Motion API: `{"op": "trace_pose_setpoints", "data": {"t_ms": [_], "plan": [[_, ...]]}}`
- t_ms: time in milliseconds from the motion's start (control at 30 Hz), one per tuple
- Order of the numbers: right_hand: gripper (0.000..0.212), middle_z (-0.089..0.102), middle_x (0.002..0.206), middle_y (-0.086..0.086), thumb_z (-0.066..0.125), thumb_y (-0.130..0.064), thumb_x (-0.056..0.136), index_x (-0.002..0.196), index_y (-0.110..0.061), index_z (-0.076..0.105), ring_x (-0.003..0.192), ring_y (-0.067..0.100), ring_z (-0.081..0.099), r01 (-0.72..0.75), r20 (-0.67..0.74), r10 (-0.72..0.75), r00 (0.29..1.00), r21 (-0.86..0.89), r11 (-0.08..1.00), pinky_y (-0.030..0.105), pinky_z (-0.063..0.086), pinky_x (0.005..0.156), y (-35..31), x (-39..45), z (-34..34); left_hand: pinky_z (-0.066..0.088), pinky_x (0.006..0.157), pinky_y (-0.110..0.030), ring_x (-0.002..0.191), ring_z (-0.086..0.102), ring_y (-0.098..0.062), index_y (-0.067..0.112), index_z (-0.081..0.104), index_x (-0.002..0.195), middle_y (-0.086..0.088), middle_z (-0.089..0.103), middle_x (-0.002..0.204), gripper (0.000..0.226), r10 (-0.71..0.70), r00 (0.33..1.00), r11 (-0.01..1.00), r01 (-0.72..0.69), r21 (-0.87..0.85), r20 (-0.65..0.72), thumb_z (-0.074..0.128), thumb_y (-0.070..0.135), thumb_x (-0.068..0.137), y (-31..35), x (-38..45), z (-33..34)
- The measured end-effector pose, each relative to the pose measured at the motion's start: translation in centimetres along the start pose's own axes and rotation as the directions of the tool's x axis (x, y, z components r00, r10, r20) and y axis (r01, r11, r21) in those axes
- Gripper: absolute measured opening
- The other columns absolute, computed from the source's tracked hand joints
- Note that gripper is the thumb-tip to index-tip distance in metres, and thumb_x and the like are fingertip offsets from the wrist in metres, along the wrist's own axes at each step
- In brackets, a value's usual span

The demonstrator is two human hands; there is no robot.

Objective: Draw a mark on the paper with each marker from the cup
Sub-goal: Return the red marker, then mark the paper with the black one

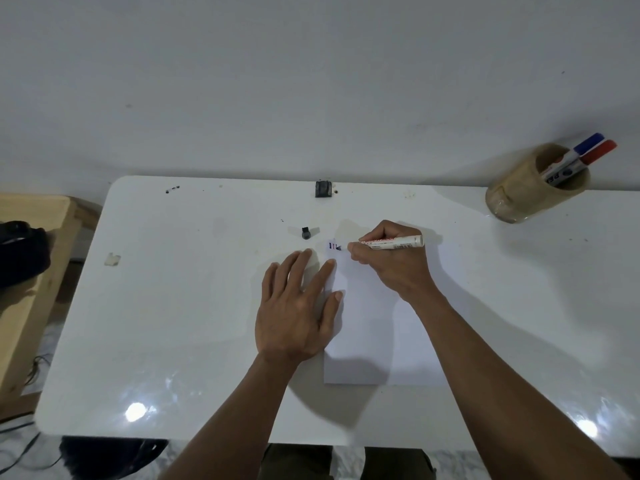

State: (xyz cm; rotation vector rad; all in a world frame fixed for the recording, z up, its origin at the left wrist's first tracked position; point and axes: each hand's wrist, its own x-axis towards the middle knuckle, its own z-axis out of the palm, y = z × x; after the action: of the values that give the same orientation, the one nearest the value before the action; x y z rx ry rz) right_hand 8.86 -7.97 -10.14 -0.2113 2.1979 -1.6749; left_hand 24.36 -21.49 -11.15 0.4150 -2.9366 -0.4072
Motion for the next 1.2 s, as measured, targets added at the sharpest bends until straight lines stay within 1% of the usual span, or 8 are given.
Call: {"op": "trace_pose_setpoints", "data": {"t_ms": [333, 467, 667, 800, 967, 1067, 1133, 1200], "plan": [[0.025, 0.076, 0.071, 0.010, 0.086, -0.029, 0.066, 0.071, -0.009, 0.073, 0.066, 0.034, 0.074, 0.011, 0.016, -0.010, 1.000, -0.045, 0.999, 0.057, 0.060, 0.060, -0.2, 0.0, -0.1, 0.030, 0.115, -0.050, 0.142, 0.040, -0.028, 0.030, 0.054, 0.140, -0.009, 0.049, 0.150, 0.049, 0.008, 1.000, 1.000, -0.008, 0.000, -0.020, 0.047, 0.051, 0.096, -0.1, 0.0, 0.2], [0.023, 0.076, 0.070, 0.011, 0.086, -0.026, 0.065, 0.068, -0.010, 0.071, 0.068, 0.037, 0.074, -0.018, 0.014, 0.018, 1.000, -0.027, 0.999, 0.058, 0.060, 0.062, -0.3, -0.1, -0.1, 0.031, 0.115, -0.050, 0.141, 0.041, -0.028, 0.029, 0.055, 0.139, -0.009, 0.050, 0.149, 0.049, 0.008, 0.999, 1.000, -0.009, -0.006, -0.033, 0.047, 0.051, 0.096, 0.0, 0.0, 0.2], [0.015, 0.074, 0.077, 0.015, 0.081, 0.000, 0.079, 0.078, -0.004, 0.067, 0.073, 0.033, 0.076, -0.152, 0.012, 0.154, 0.988, 0.257, 0.954, 0.045, 0.062, 0.075, -1.9, -0.2, -0.5, 0.031, 0.115, -0.050, 0.141, 0.041, -0.028, 0.029, 0.056, 0.138, -0.009, 0.050, 0.148, 0.048, 0.009, 0.999, 1.000, -0.010, -0.016, -0.035, 0.047, 0.051, 0.095, 0.0, 0.0, 0.2], [0.017, 0.074, 0.079, 0.010, 0.079, 0.003, 0.081, 0.079, -0.010, 0.068, 0.078, 0.030, 0.074, -0.186, 0.020, 0.193, 0.981, 0.364, 0.912, 0.037, 0.060, 0.071, -3.1, -0.9, -1.1, 0.031, 0.115, -0.050, 0.141, 0.041, -0.027, 0.030, 0.055, 0.138, -0.008, 0.050, 0.148, 0.048, 0.005, 1.000, 1.000, -0.005, -0.028, -0.019, 0.047, 0.051, 0.095, 0.0, 0.0, 0.1], [0.017, 0.072, 0.089, 0.014, 0.078, 0.006, 0.080, 0.082, -0.007, 0.067, 0.086, 0.030, 0.071, -0.161, 0.016, 0.172, 0.985, 0.438, 0.885, 0.036, 0.061, 0.074, -4.6, -2.6, -1.8, 0.027, 0.118, -0.045, 0.141, 0.039, -0.023, 0.036, 0.046, 0.143, -0.003, 0.048, 0.150, 0.050, -0.009, 0.999, 0.998, 0.012, -0.069, 0.038, 0.041, 0.056, 0.098, 0.2, 0.1, -1.0], [0.020, 0.073, 0.090, 0.013, 0.077, 0.010, 0.079, 0.081, -0.007, 0.067, 0.089, 0.030, 0.071, -0.161, 0.014, 0.176, 0.984, 0.488, 0.858, 0.036, 0.061, 0.075, -5.7, -3.6, -2.1, 0.030, 0.118, -0.041, 0.137, 0.044, -0.021, 0.027, 0.045, 0.143, 0.001, 0.053, 0.144, 0.054, -0.100, 0.993, 0.962, 0.111, -0.251, 0.055, 0.040, 0.056, 0.097, 0.3, 0.2, -1.9], [0.020, 0.073, 0.093, 0.015, 0.077, 0.011, 0.078, 0.082, -0.007, 0.068, 0.091, 0.031, 0.070, -0.167, 0.002, 0.196, 0.981, 0.531, 0.831, 0.035, 0.061, 0.074, -6.5, -4.4, -2.2, 0.037, 0.110, -0.039, 0.126, 0.053, -0.024, 0.020, 0.048, 0.138, -0.001, 0.060, 0.134, 0.052, -0.214, 0.975, 0.904, 0.220, -0.367, 0.058, 0.047, 0.050, 0.095, 0.5, 1.0, -2.8], [0.021, 0.073, 0.094, 0.015, 0.076, 0.012, 0.078, 0.082, -0.007, 0.069, 0.091, 0.031, 0.070, -0.171, -0.009, 0.216, 0.976, 0.579, 0.797, 0.034, 0.060, 0.073, -7.2, -5.2, -2.2, 0.040, 0.104, -0.041, 0.123, 0.053, -0.027, 0.019, 0.045, 0.140, -0.004, 0.058, 0.134, 0.048, -0.296, 0.952, 0.873, 0.301, -0.385, 0.072, 0.051, 0.040, 0.097, 0.7, 2.8, -3.6]]}}
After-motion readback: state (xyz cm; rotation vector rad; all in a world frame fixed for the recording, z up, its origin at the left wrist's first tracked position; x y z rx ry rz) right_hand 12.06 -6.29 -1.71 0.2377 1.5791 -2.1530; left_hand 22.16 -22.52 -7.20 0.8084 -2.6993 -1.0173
